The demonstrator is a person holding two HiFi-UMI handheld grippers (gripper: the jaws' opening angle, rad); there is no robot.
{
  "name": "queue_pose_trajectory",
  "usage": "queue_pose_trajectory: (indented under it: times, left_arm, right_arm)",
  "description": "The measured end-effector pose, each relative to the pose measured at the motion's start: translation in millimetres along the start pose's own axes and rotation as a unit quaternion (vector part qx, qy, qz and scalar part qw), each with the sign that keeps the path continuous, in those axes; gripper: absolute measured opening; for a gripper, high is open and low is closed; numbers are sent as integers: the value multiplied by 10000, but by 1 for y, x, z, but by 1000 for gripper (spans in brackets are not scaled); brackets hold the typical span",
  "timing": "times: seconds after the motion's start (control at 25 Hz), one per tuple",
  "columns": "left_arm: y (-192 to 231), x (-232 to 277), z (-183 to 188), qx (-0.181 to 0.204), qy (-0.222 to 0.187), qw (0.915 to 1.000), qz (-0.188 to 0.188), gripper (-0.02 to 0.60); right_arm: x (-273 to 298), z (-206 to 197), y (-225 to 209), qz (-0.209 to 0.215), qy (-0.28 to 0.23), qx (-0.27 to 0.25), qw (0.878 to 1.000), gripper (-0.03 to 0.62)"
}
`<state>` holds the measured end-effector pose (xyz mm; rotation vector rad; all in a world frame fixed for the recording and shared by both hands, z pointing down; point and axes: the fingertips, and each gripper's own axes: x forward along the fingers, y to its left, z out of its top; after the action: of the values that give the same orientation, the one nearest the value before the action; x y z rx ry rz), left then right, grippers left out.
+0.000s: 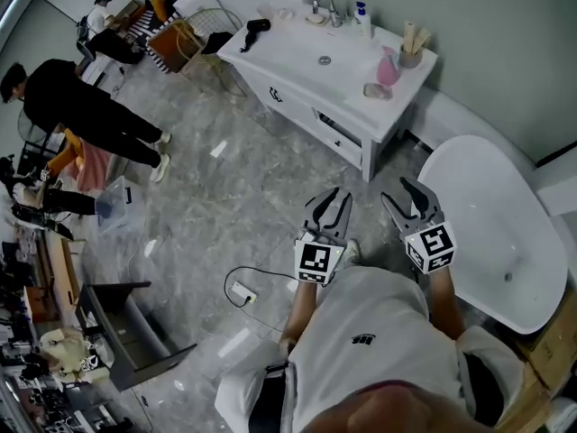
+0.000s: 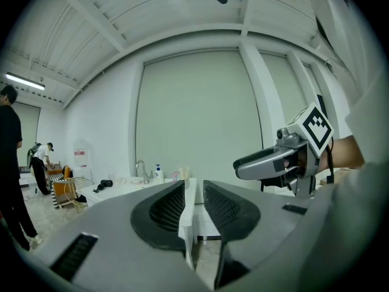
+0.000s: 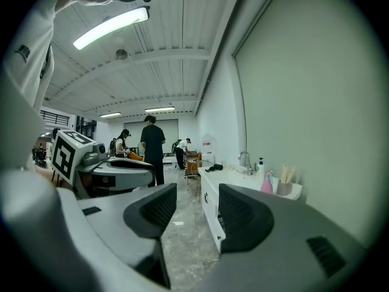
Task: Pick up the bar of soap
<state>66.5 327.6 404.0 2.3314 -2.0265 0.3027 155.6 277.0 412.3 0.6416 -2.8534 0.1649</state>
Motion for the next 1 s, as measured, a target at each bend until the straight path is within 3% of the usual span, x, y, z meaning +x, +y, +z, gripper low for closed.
queue_pose_trajectory:
  times: [0.64, 1.0]
  left_arm:
    - [67, 45, -6, 53, -86, 9989, -463, 110]
    - [79, 70, -7, 60, -106, 9970, -762, 110]
  right_arm:
    - [68, 12, -16, -514, 17, 61, 9987, 219]
    - [80, 11, -34, -884, 78, 145, 9959, 219]
